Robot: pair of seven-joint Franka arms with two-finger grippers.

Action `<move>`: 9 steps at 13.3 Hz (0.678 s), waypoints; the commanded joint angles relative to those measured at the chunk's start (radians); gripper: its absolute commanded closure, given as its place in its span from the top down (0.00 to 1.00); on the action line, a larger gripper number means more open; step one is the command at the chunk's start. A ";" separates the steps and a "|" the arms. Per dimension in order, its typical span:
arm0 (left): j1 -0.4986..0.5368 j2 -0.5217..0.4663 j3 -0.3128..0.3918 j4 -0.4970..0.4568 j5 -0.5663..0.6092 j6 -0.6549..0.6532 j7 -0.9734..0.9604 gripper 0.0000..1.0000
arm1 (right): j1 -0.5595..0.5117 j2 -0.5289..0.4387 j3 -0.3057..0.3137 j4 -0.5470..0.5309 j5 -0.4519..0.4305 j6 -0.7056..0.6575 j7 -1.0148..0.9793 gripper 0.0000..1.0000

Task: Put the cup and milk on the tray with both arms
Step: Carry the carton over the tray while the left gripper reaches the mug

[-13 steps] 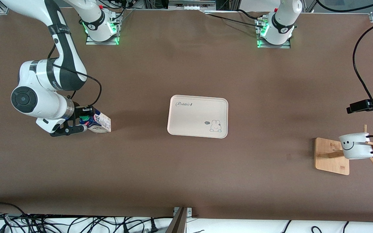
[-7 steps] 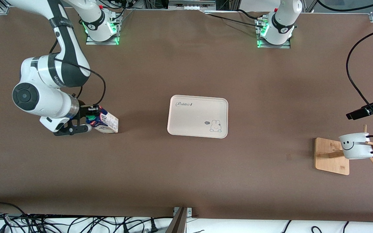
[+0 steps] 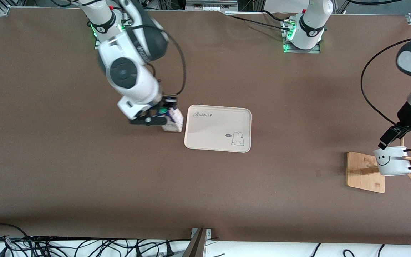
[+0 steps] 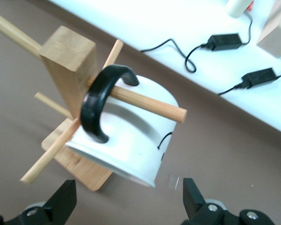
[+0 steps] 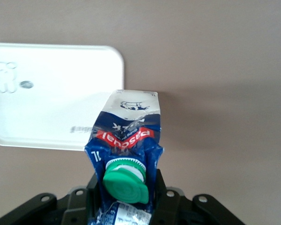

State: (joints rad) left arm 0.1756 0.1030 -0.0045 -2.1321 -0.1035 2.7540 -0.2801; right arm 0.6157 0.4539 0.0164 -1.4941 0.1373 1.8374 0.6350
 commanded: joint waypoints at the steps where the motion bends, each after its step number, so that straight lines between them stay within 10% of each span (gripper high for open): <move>1: -0.004 0.018 -0.018 -0.049 -0.019 0.194 0.009 1.00 | 0.027 0.092 -0.009 0.097 0.008 0.031 0.058 0.46; 5: -0.004 0.135 -0.022 -0.051 -0.018 0.516 0.010 1.00 | 0.091 0.143 -0.010 0.095 0.002 0.117 0.138 0.46; 9: -0.005 0.144 -0.023 -0.052 -0.018 0.527 0.009 1.00 | 0.107 0.163 -0.012 0.095 -0.016 0.141 0.141 0.46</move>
State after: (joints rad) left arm 0.1718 0.2539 -0.0227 -2.1919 -0.1035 3.2765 -0.2827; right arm 0.7116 0.5980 0.0159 -1.4239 0.1334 1.9773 0.7610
